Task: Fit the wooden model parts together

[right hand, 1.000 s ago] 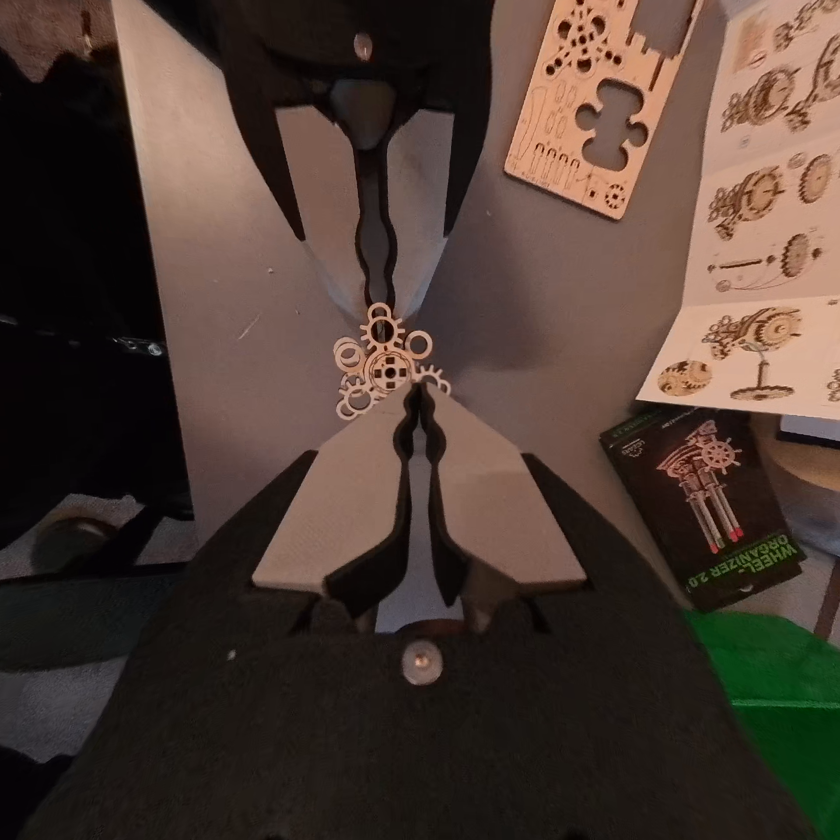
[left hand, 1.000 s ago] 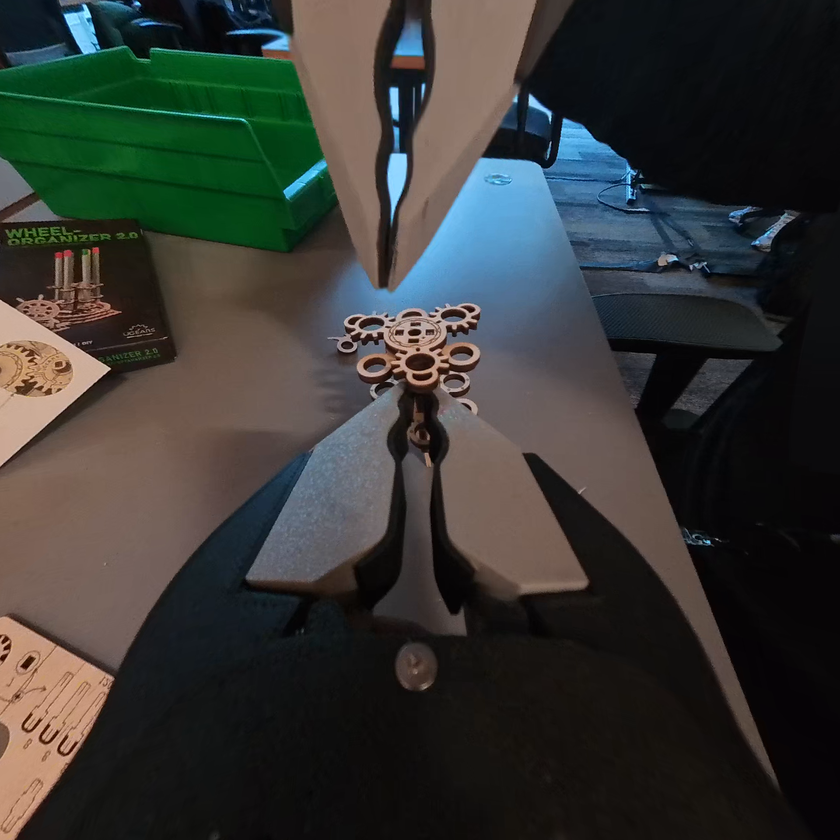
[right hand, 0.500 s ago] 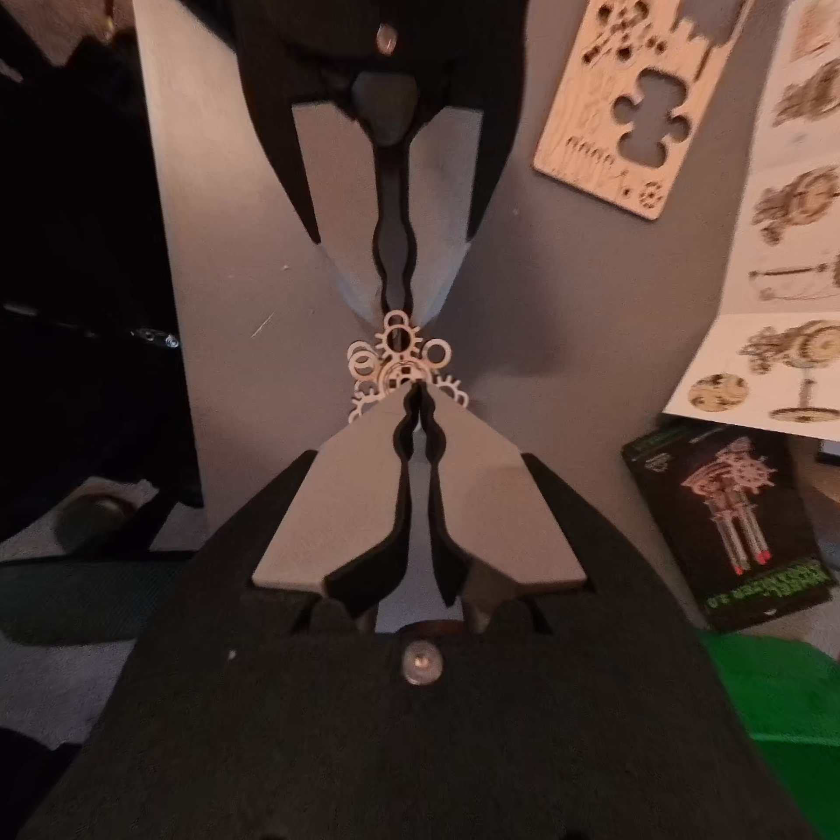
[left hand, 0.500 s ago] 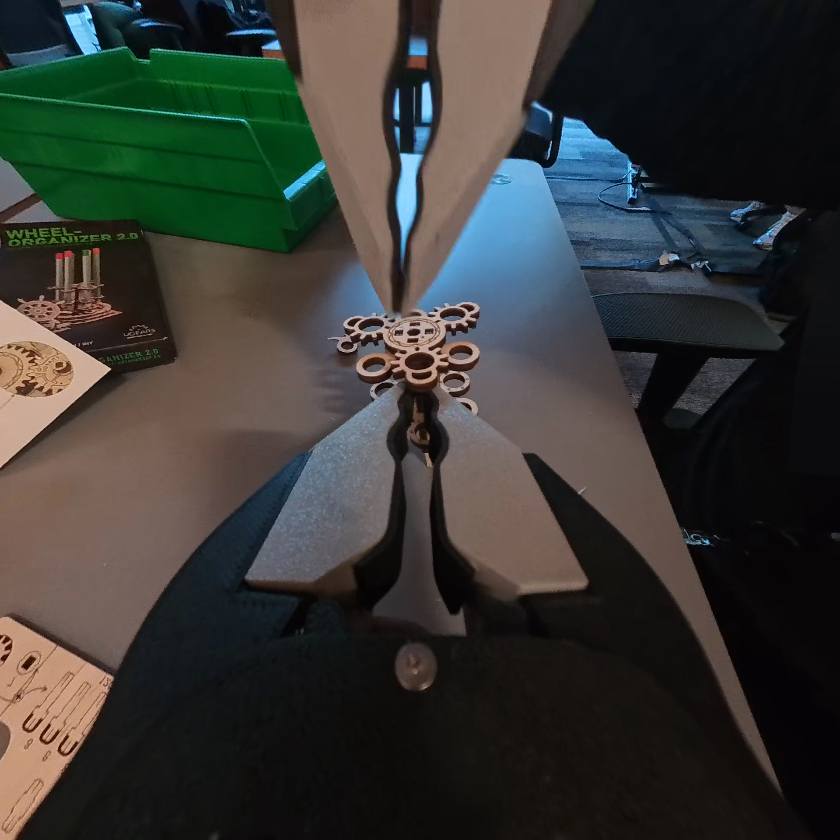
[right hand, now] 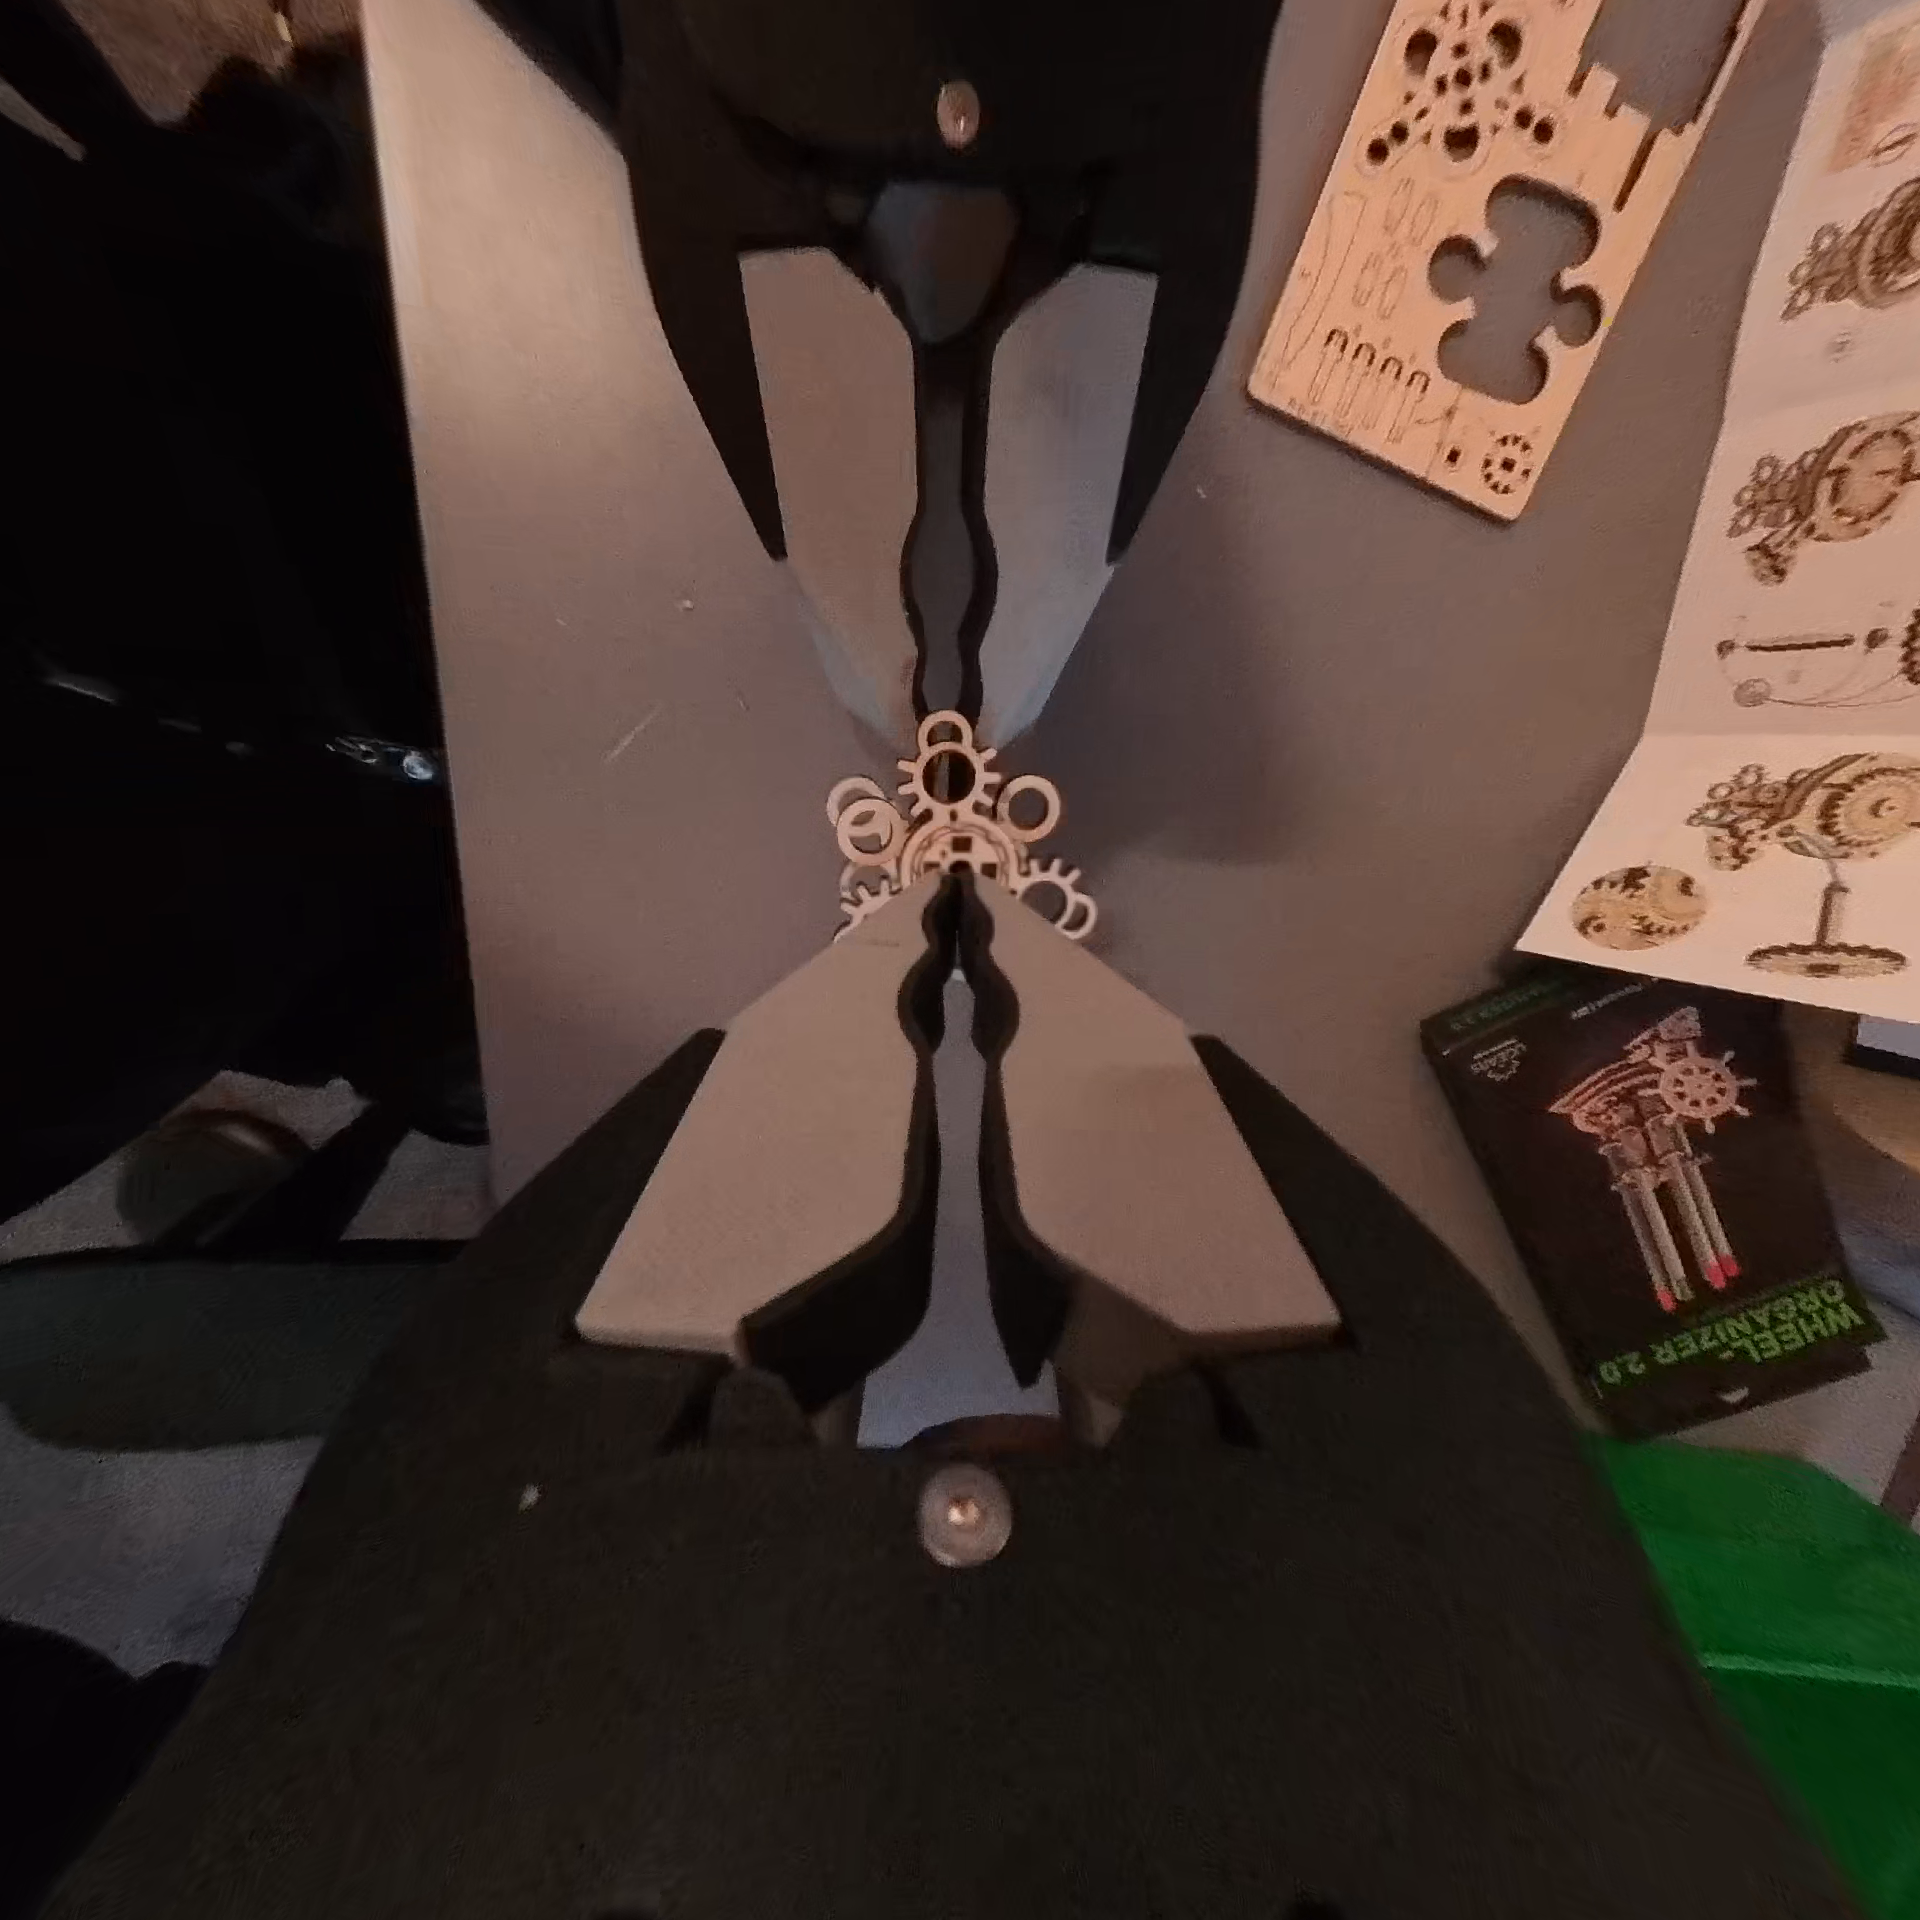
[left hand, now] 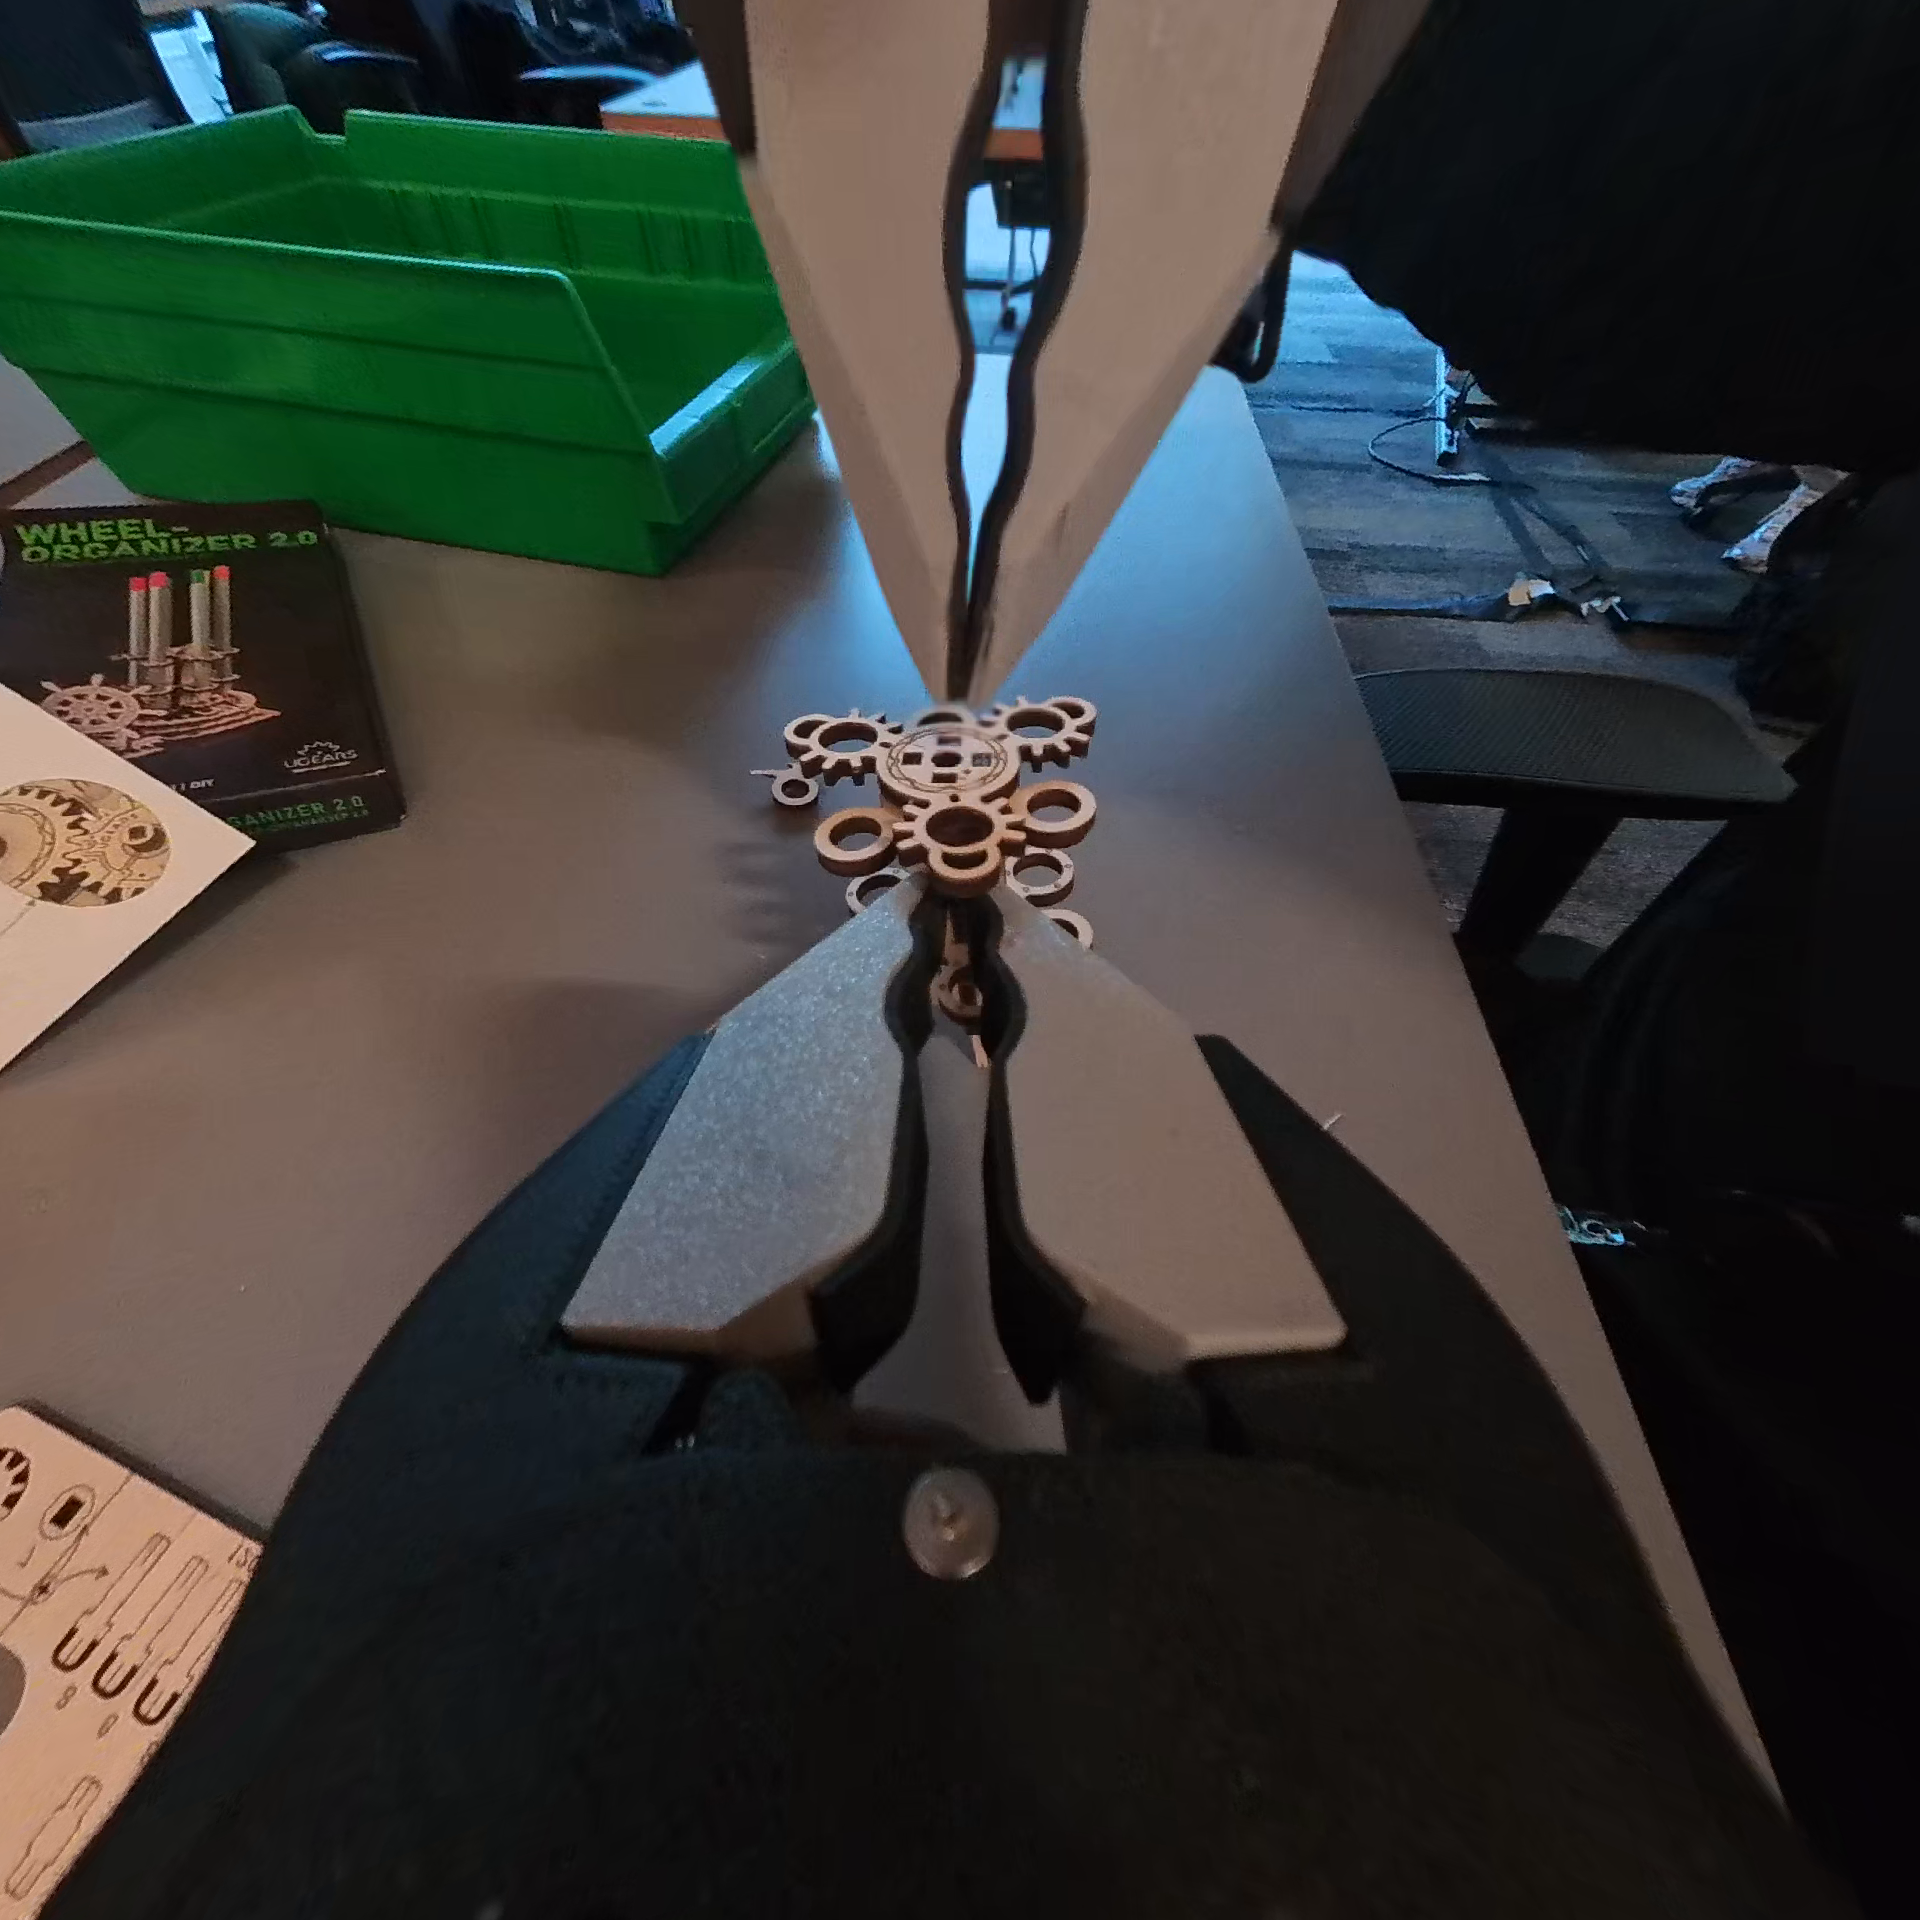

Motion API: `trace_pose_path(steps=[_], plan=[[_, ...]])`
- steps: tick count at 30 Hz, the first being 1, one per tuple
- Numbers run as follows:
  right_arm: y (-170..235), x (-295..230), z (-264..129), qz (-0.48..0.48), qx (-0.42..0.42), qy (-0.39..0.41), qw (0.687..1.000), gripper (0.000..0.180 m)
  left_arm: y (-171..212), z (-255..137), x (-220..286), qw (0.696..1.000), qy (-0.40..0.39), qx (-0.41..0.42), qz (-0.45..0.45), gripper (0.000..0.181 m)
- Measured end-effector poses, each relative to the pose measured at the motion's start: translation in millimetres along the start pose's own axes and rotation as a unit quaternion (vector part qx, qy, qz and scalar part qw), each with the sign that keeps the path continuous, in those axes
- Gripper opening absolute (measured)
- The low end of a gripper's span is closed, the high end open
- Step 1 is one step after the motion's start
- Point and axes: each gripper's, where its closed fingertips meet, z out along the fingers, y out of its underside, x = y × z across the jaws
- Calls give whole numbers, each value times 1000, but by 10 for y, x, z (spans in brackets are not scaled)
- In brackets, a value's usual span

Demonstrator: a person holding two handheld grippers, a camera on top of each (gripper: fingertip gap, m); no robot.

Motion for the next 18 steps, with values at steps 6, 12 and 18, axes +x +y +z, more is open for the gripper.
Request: trace_pose_path(steps=[6, 12, 18], plan=[[57, -73, 132, 4, -19, -32, 999, 5, 0, -1, 0, 1000, 1, 0, -2, 1], [-3, 63, -106, 4, 8, 6, 1000, 0, 2, -3, 4, 1000, 1, 0, -2, 1], [83, -5, 130, 10, -7, -24, 1000, 0, 5, -7, -12, 1000, -2, 0, -6, 1]])
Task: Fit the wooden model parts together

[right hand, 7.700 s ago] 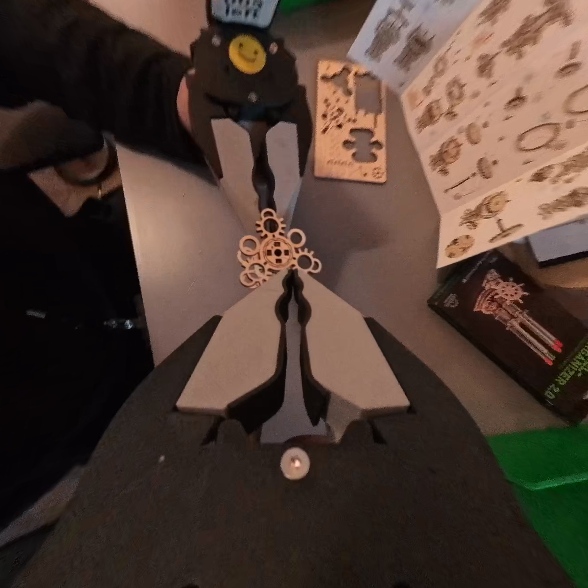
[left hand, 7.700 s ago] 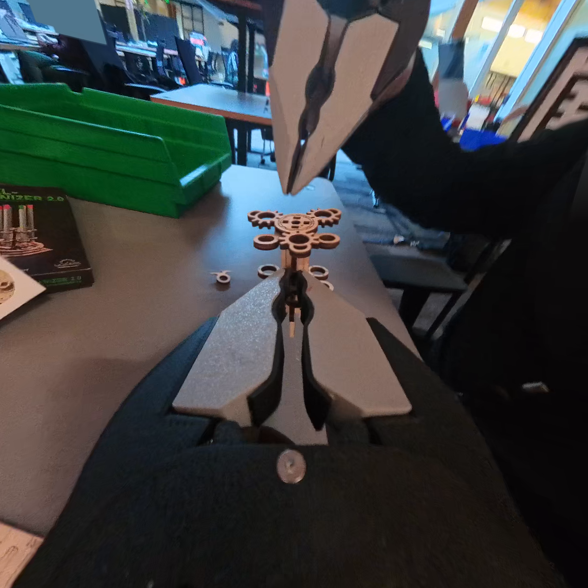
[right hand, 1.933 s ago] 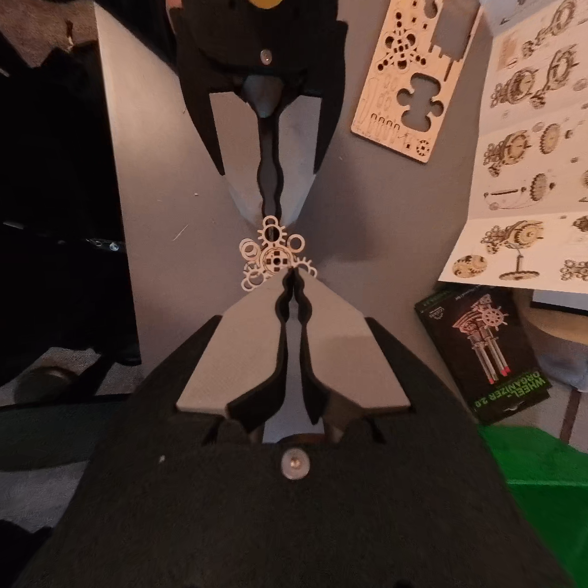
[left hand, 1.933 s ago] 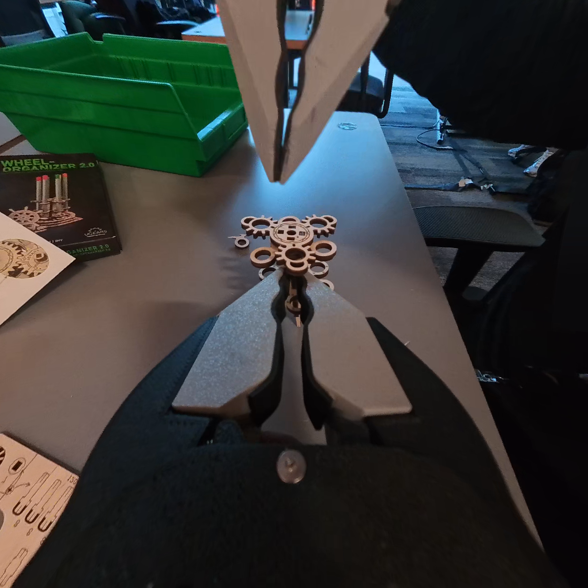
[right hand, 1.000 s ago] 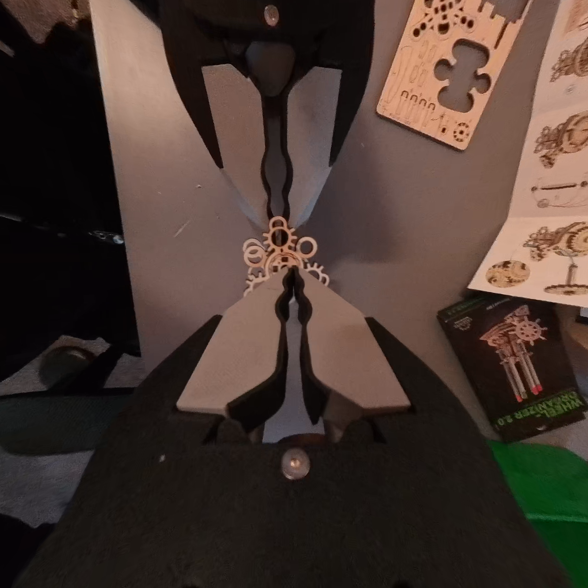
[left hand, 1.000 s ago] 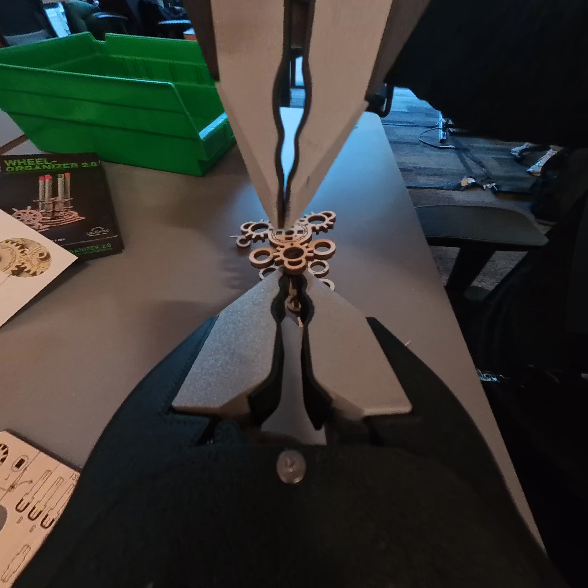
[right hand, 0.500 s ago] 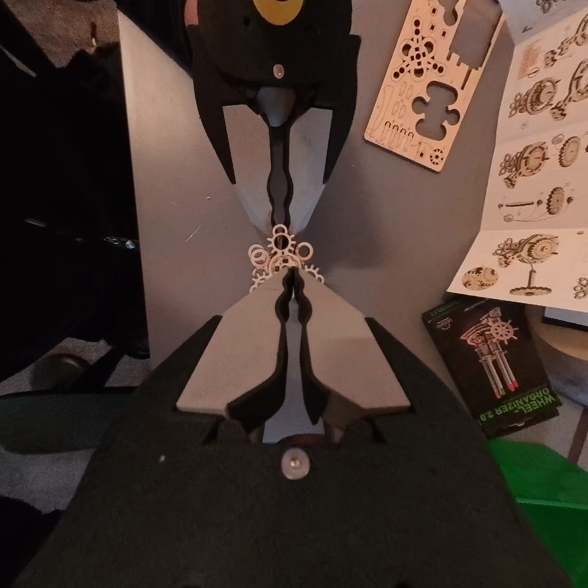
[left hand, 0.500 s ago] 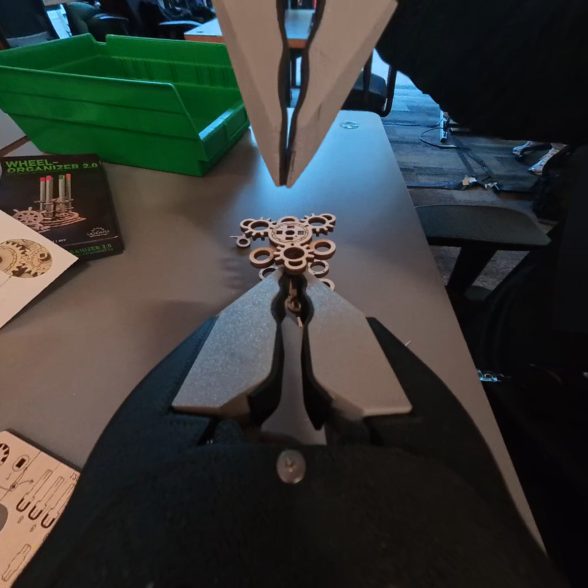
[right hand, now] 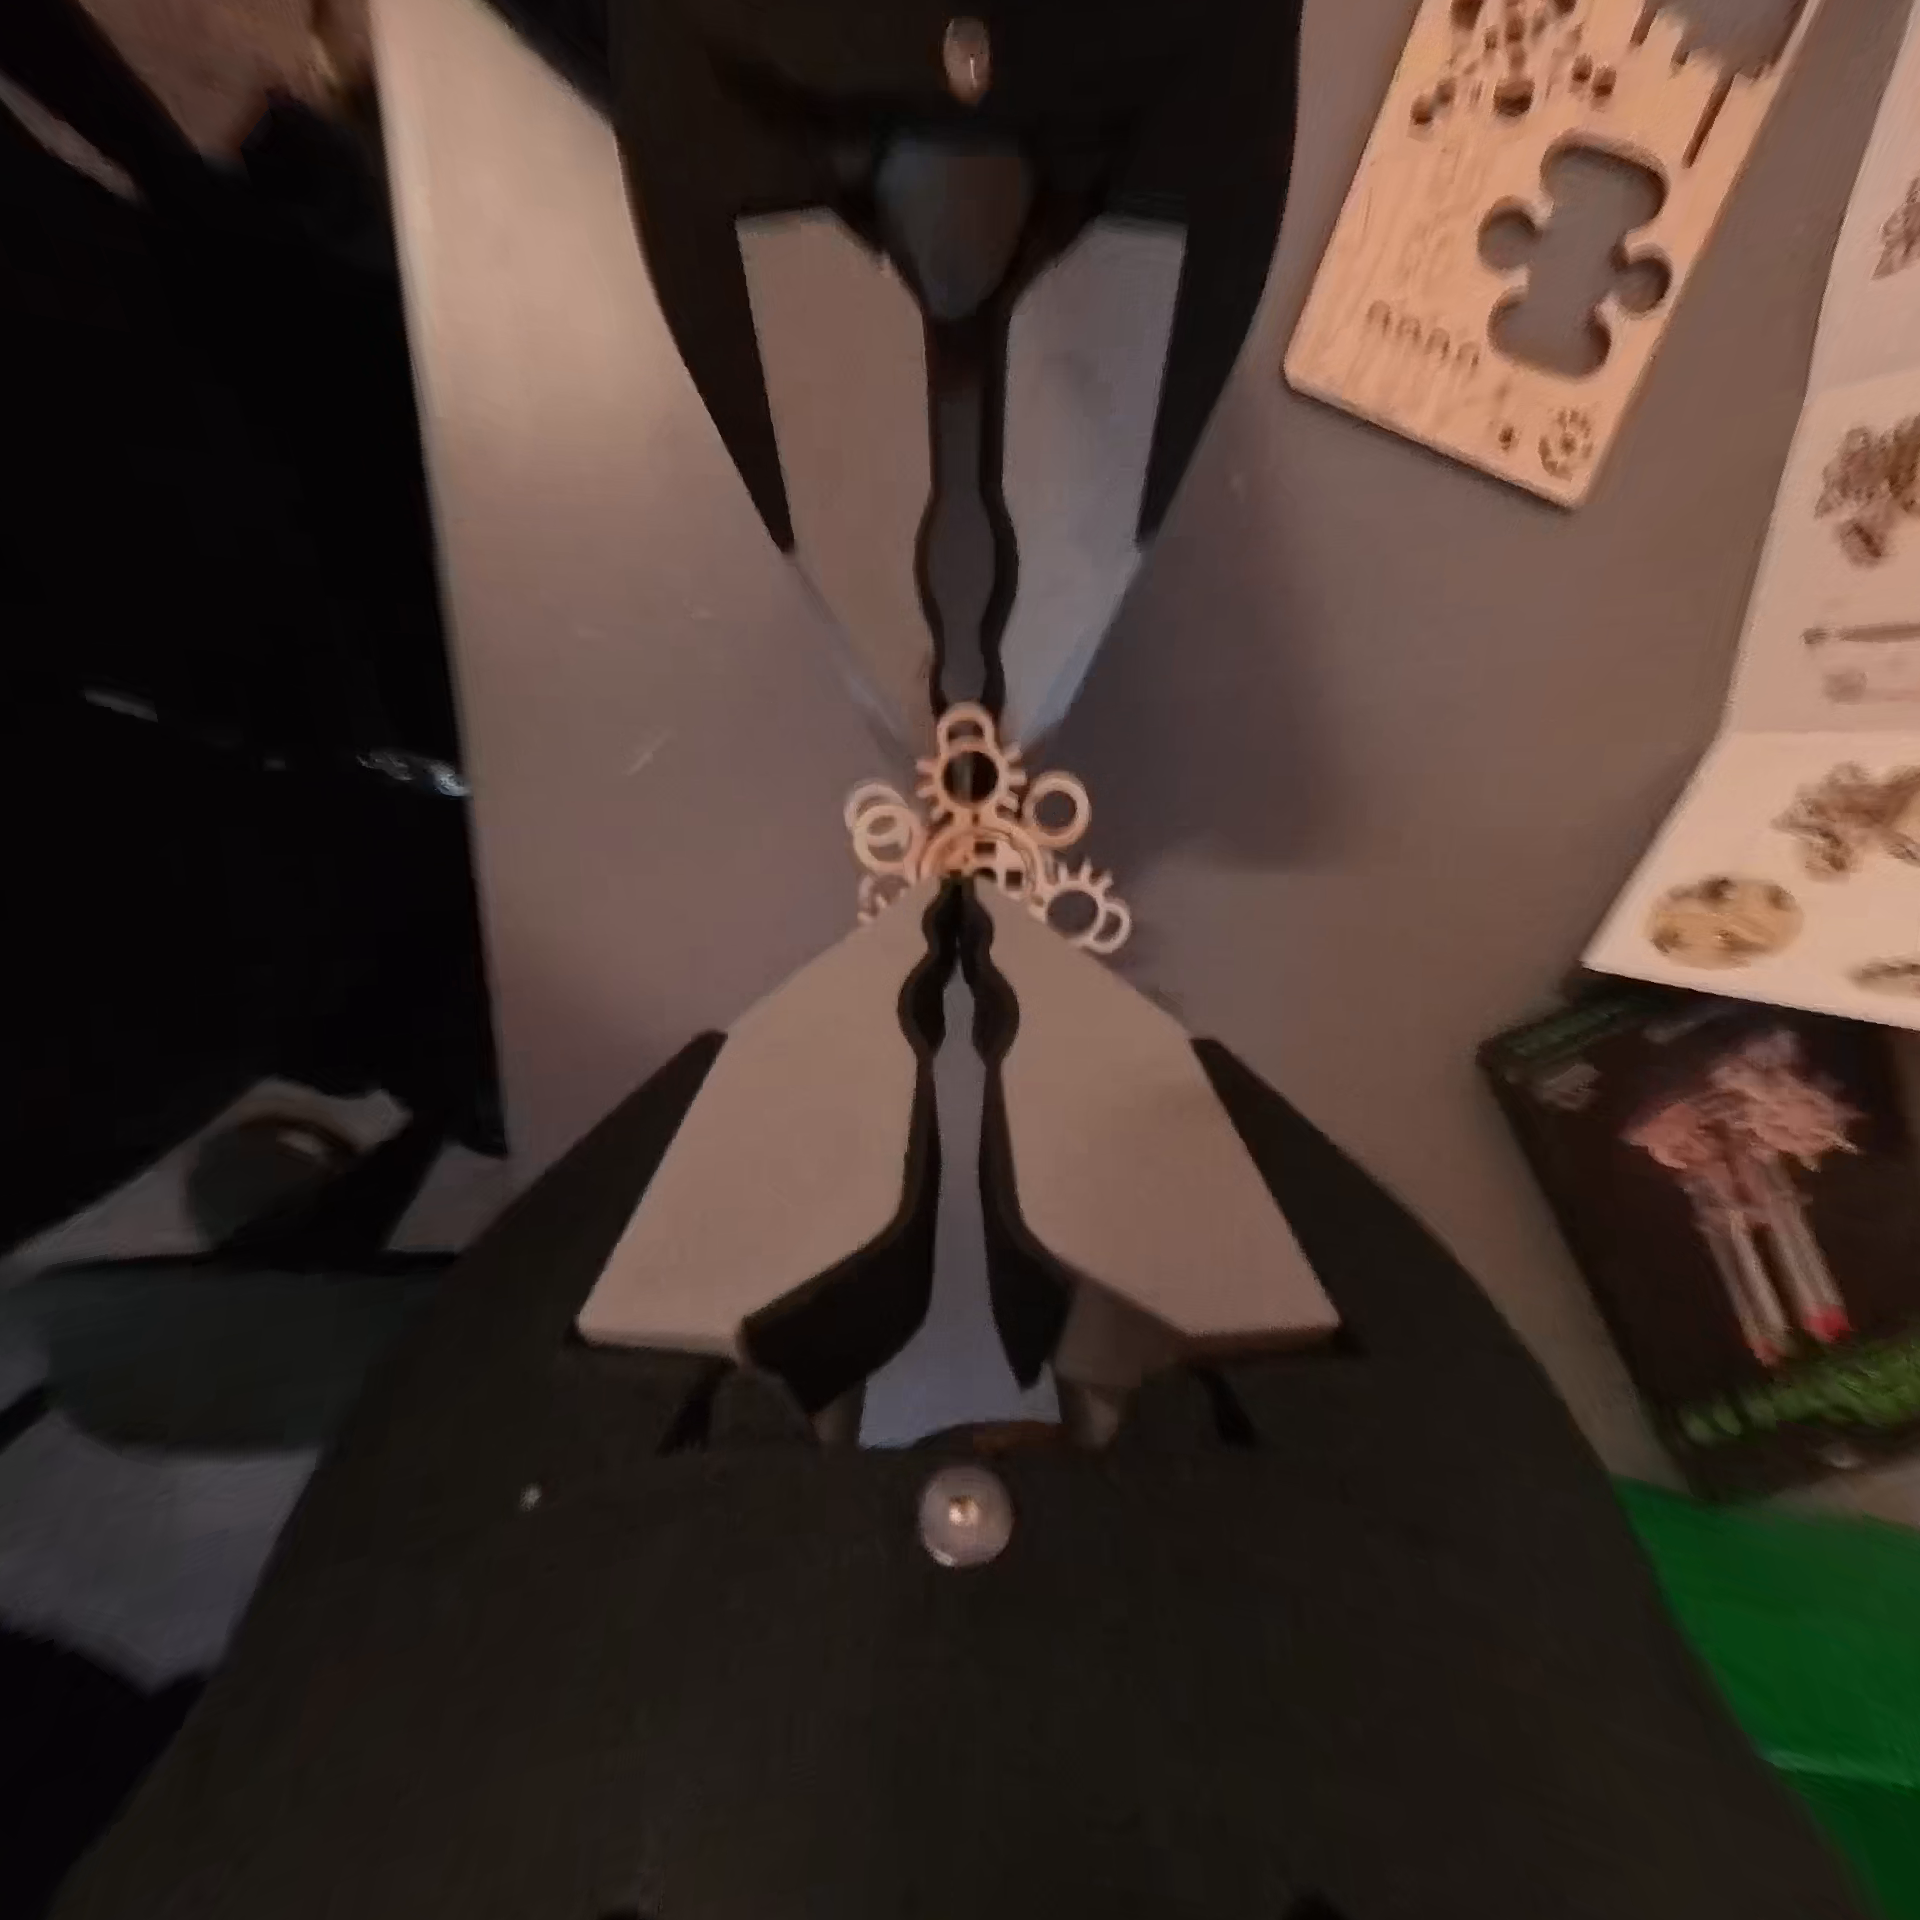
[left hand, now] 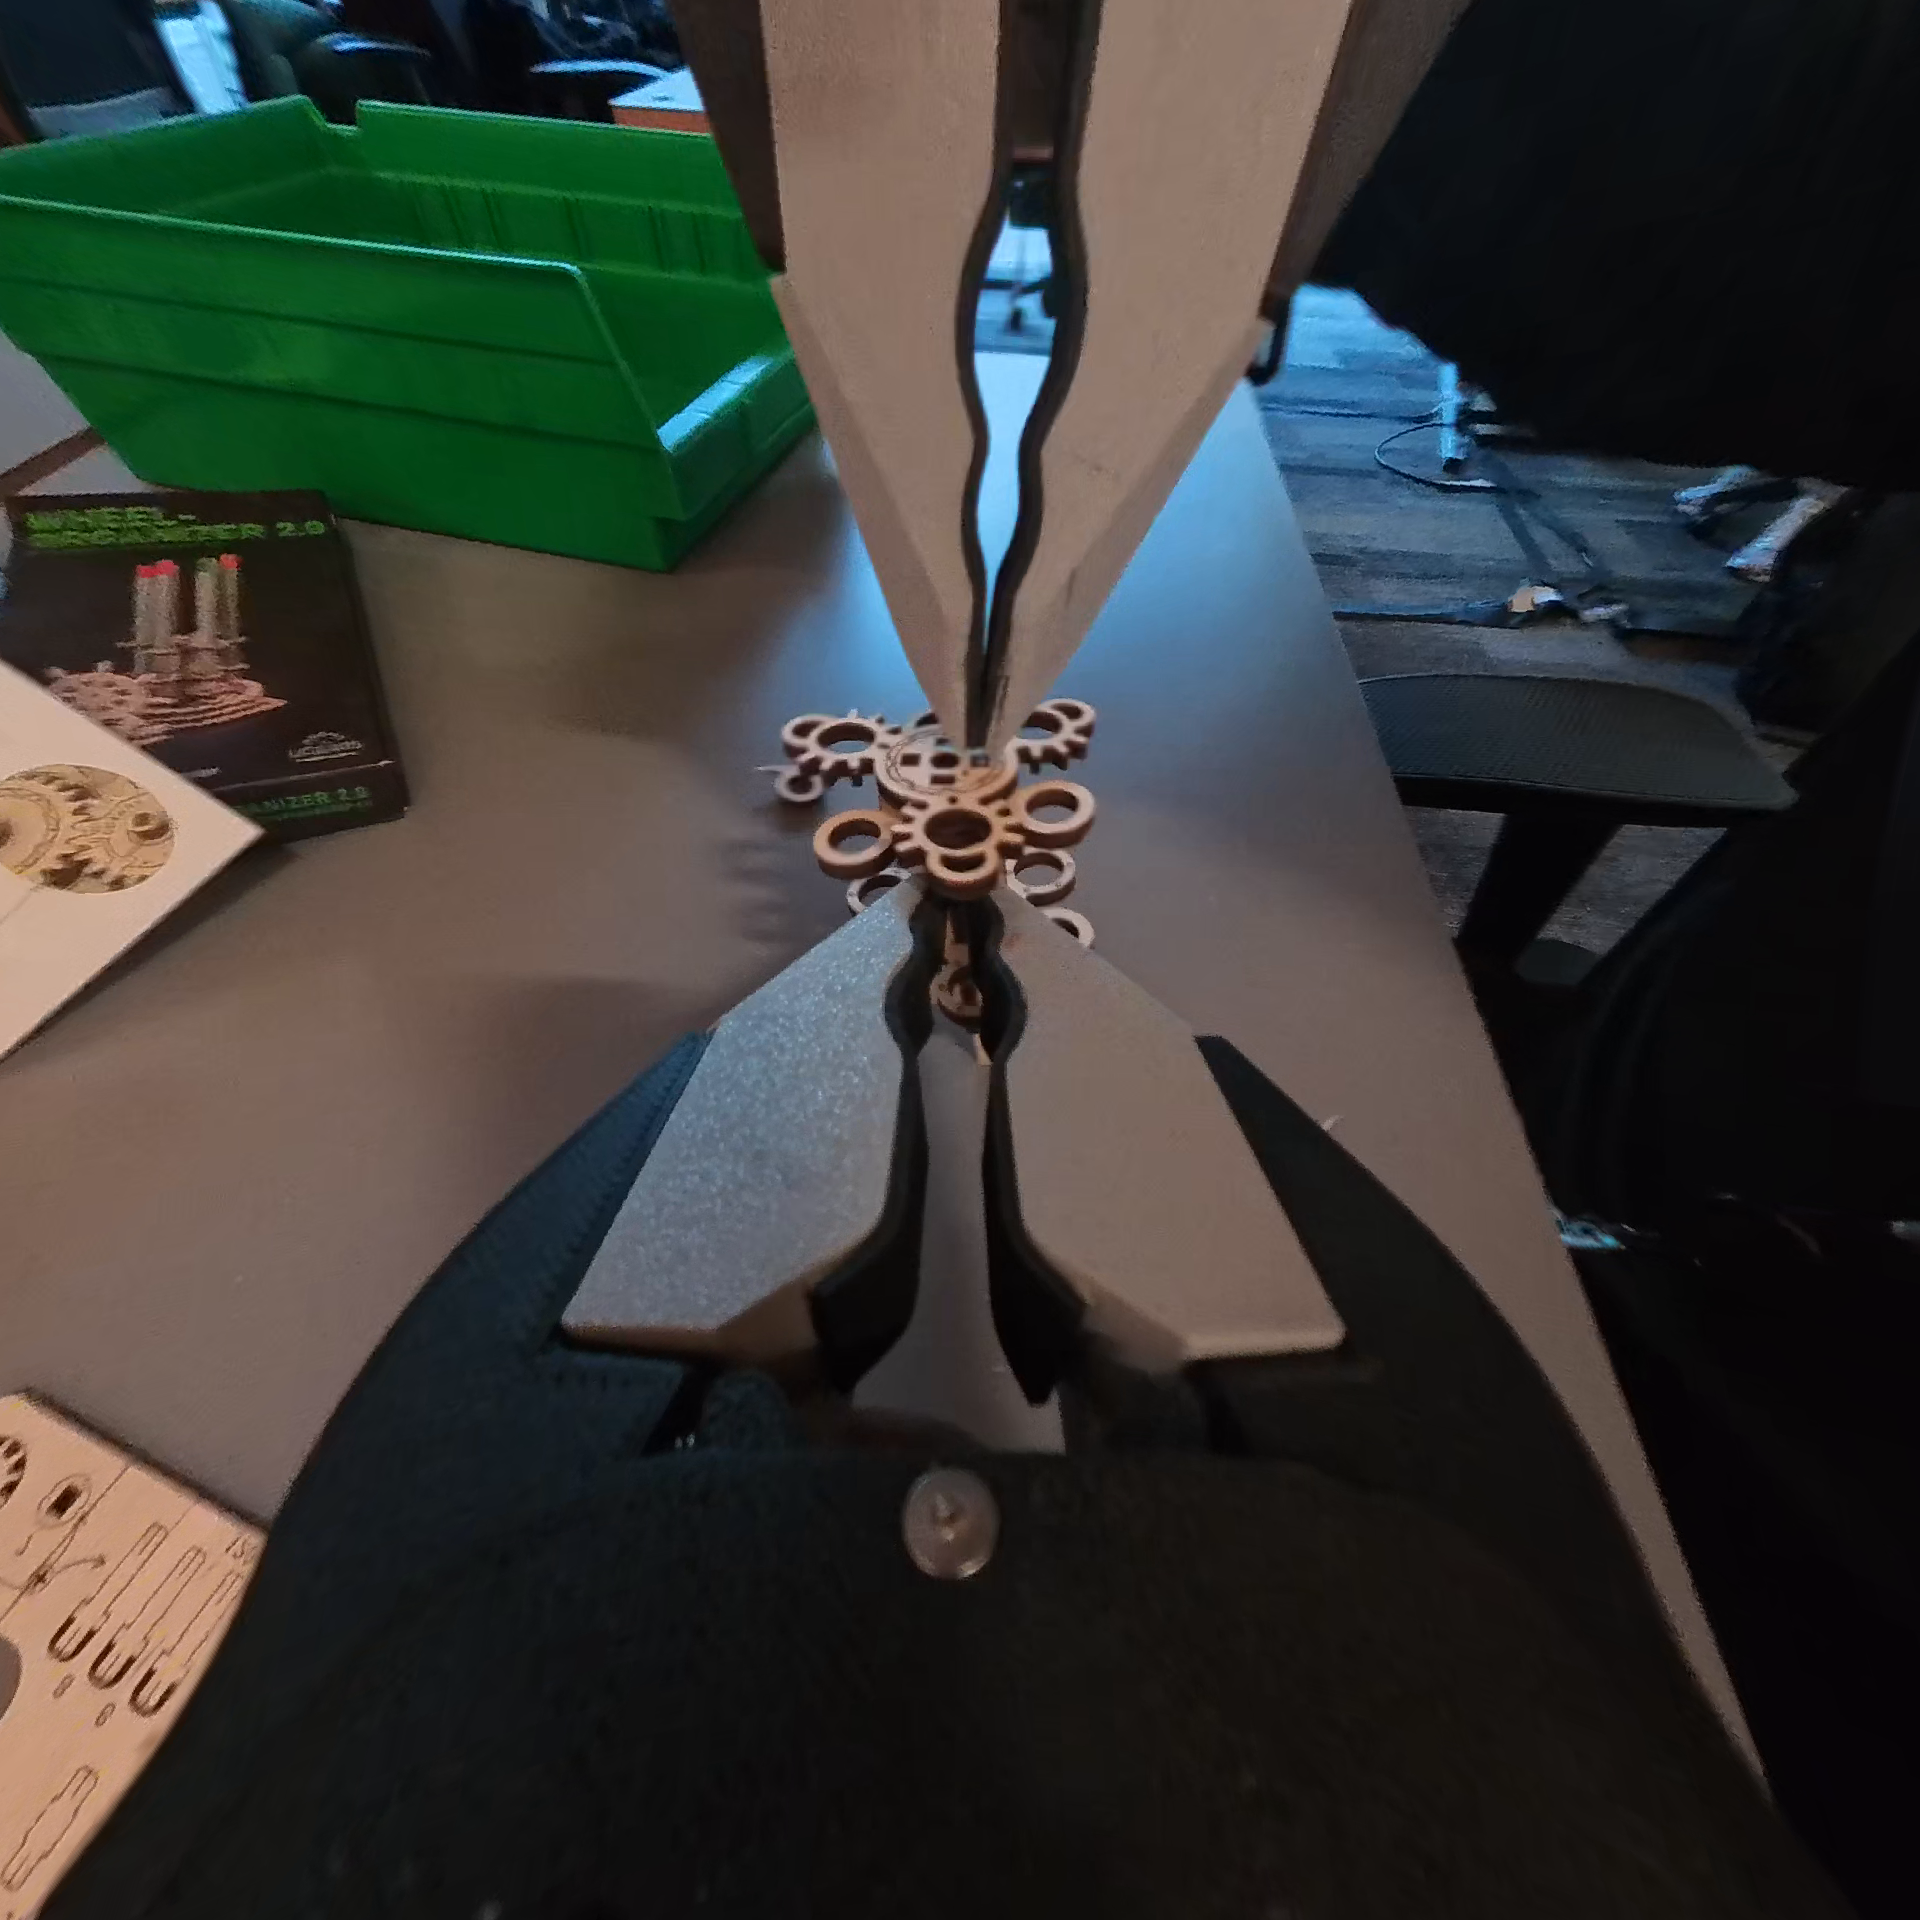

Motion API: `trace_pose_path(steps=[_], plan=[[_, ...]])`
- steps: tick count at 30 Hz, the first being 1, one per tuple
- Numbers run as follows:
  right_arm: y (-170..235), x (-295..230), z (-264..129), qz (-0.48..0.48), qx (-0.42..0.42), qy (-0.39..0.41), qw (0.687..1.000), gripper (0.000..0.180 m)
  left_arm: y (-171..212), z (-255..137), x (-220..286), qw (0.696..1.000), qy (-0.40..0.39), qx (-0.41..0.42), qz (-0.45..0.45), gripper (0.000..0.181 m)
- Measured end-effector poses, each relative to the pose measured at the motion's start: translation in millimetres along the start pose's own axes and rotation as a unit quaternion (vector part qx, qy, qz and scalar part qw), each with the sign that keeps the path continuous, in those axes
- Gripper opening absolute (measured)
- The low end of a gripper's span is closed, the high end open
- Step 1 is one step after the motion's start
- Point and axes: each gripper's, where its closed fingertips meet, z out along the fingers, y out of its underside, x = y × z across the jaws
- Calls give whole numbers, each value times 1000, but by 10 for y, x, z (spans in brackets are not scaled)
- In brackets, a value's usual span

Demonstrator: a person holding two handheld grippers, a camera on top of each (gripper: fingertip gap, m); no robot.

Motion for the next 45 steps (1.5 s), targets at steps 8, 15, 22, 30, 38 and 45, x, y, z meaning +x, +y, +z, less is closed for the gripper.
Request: trace_pose_path(steps=[8, 15, 22, 30, 38, 45], plan=[[-98, 27, -116, -7, 8, 21, 1000, 0, -2, 4, 20, 1000, 5, 1, 3, 1], [-141, 89, -172, -11, 18, 31, 999, 0, 1, -5, 15, 1000, 5, 0, 2, 1], [-61, 23, 29, -14, -20, 17, 1000, 0, 5, -11, 5, 1000, 5, 0, -2, 1], [-137, -8, 63, -14, -10, 5, 1000, 0, 2, -11, 17, 1000, 3, 1, 6, 1], [-232, 65, -183, -12, 22, 28, 999, 0, 5, -16, -5, 1000, -4, 1, 4, 1], [-122, 32, 70, -10, -21, 6, 1000, 0, 13, -23, 28, 1000, -1, 0, 6, 1]])
